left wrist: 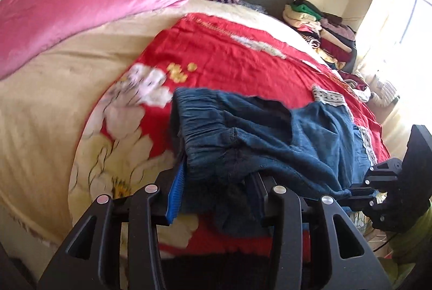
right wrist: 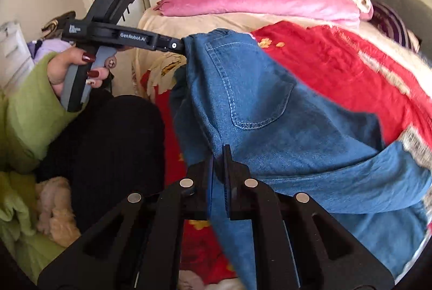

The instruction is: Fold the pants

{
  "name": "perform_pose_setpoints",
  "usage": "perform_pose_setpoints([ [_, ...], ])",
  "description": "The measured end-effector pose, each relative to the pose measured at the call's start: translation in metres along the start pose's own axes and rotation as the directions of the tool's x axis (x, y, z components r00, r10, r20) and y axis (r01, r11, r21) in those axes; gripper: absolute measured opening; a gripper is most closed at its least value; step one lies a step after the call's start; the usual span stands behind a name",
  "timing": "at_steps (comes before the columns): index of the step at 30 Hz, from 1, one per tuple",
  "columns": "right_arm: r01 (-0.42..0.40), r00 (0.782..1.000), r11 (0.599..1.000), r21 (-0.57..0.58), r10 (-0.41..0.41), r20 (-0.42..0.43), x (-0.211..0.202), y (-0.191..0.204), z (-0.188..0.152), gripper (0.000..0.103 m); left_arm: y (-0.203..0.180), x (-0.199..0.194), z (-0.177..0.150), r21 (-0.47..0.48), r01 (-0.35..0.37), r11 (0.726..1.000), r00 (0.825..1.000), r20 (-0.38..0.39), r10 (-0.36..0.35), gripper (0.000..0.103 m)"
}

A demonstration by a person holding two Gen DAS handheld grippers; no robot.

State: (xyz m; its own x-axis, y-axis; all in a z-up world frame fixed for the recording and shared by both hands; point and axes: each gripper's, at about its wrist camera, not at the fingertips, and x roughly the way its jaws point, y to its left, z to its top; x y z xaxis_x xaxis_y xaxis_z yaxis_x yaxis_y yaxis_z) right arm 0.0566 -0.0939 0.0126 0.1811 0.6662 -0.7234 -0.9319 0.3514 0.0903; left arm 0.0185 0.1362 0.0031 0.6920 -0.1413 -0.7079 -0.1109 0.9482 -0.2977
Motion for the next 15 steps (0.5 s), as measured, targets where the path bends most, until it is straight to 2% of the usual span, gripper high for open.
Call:
perform_pose_setpoints([
  [4, 0.008, 0.999, 1.000, -0.030, -0.009, -0.033, 0.010, 0.006, -0.003, 0.005, 0.012, -0.005, -0.009, -0.032, -0.022, 0.999, 0.999, -0.028, 0.021, 0.057],
  [6, 0.000, 0.999, 1.000, -0.007, -0.001, -0.046, 0.015, 0.004, -0.009, 0.005, 0.015, -0.008, -0.012, -0.035, -0.045, 0.998, 0.998, -0.048, 0.044, 0.062],
  [10, -0.004, 0.999, 1.000, 0.020, 0.005, -0.051, 0.022, -0.001, -0.013, 0.005, 0.019, -0.021, -0.021, -0.045, -0.070, 0.997, 0.995, -0.075, 0.066, 0.061],
  [15, -0.023, 0.998, 1.000, 0.015, 0.024, -0.052, 0.025, 0.003, -0.019, 0.010, 0.025, -0.056, -0.023, -0.083, -0.085, 0.993, 0.996, -0.006, 0.084, 0.059],
])
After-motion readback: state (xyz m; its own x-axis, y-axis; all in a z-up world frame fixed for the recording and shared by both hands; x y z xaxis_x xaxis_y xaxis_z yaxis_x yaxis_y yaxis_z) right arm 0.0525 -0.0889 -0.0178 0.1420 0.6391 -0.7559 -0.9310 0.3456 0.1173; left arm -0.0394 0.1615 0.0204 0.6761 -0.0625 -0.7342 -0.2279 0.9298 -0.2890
